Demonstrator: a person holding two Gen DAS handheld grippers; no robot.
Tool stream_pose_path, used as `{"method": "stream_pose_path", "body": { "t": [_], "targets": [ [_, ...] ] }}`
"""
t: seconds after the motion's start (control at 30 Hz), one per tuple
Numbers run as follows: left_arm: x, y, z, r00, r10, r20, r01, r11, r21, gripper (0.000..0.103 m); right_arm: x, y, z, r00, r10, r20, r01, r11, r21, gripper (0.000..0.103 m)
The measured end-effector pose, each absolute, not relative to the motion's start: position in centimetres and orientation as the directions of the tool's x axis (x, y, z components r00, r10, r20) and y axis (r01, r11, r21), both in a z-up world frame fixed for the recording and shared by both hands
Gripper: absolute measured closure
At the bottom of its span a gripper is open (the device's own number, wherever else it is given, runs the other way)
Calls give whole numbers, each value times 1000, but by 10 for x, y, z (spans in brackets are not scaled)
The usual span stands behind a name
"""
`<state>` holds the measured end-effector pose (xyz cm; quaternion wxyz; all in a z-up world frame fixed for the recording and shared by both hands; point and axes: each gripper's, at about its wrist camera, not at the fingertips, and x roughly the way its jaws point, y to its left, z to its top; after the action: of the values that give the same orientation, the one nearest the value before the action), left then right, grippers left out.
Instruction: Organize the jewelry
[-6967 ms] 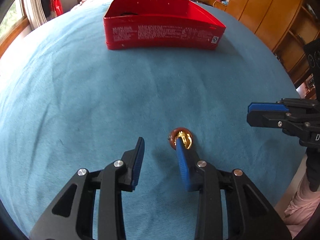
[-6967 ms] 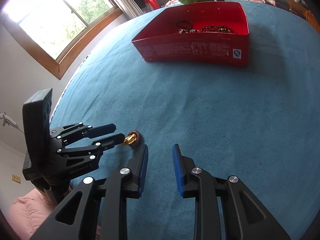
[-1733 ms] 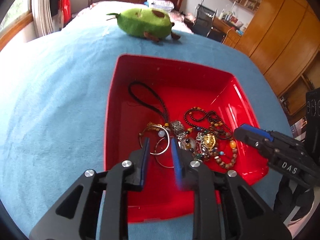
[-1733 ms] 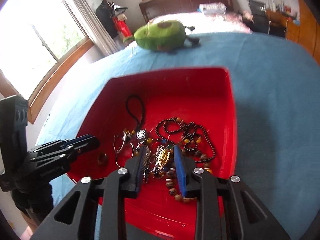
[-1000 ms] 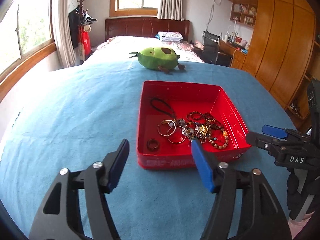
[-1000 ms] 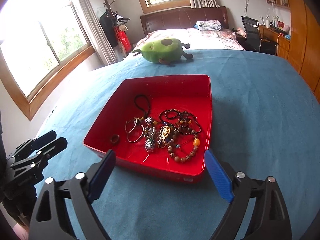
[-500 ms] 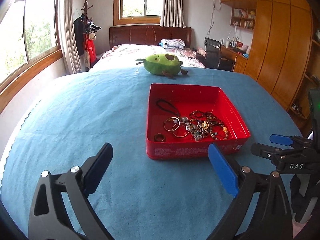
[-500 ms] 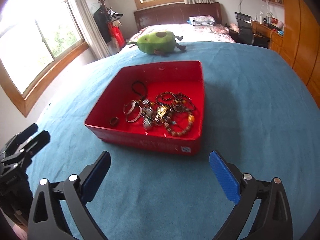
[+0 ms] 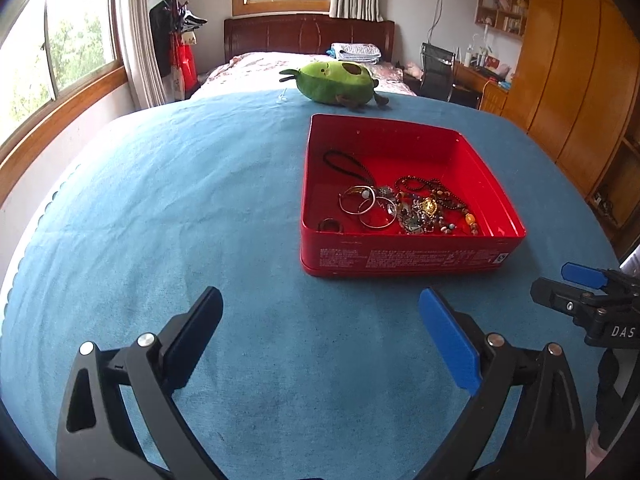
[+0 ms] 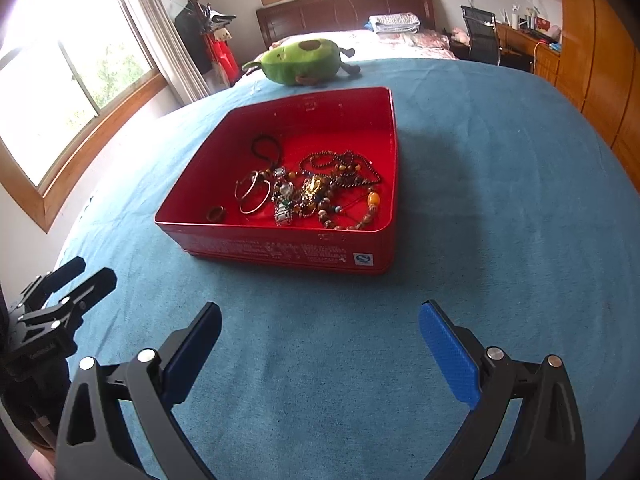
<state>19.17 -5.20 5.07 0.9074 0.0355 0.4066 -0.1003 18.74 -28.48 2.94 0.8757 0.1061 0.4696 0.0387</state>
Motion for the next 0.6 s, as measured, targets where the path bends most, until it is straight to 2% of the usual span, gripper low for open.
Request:
{"method": "stream_pose_path", "body": {
  "t": [0.3,0.6],
  "targets": [
    [210,-59,56,635,-147,-758,214,977,-11,5,201,-283,40,576,135,-806,26,983,184,4],
    [220,-58,52,631,-164,-758,214,976,-33,5,208,-289,25,585,163,-795,46,971,234,4]
  ]
}}
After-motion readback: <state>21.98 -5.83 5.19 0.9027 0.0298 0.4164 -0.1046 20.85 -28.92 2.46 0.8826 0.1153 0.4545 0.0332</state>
